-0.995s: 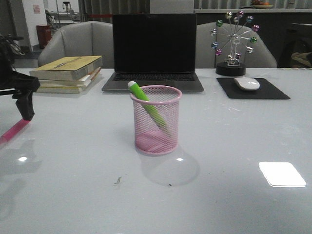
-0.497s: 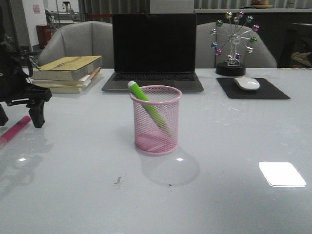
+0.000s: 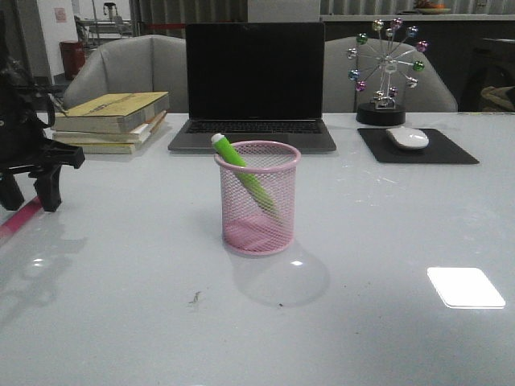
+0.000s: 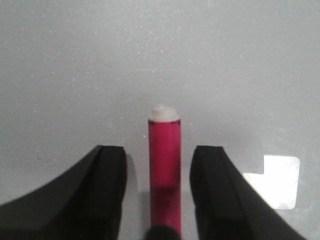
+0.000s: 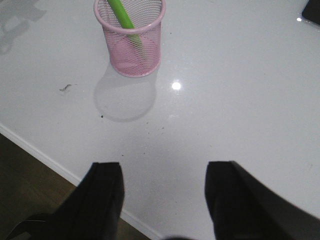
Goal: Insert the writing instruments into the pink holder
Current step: 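Lift the pink marker with the left gripper and insert it into the holder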
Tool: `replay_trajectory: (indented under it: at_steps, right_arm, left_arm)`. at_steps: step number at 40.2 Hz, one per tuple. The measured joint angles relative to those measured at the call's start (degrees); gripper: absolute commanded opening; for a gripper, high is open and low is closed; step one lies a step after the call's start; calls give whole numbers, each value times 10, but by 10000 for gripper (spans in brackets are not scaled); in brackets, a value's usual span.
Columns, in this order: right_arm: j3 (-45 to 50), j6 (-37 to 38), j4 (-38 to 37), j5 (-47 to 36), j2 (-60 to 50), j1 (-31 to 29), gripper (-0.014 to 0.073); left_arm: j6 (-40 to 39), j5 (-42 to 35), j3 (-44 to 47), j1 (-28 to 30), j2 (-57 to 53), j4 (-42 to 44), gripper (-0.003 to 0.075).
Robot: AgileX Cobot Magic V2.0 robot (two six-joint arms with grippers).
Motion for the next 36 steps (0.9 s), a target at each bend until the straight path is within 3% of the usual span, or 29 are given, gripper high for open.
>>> replay_trajectory:
  at_steps: [6,18,27,36]
  right_arm:
    - [0,0,0,0,0,0,479]
    - [0,1,1,0,0,0,479]
    - [0,1,1,0,0,0,479]
    - [0,1,1,0,0,0,479]
  left_arm:
    - [0,1,0,0,0,0,87]
    - [0,-30,32,0,-37,-16,90]
    - [0,-162,162,-12,-192,-20,90]
    - [0,-377,322,-62,-372,-43,90]
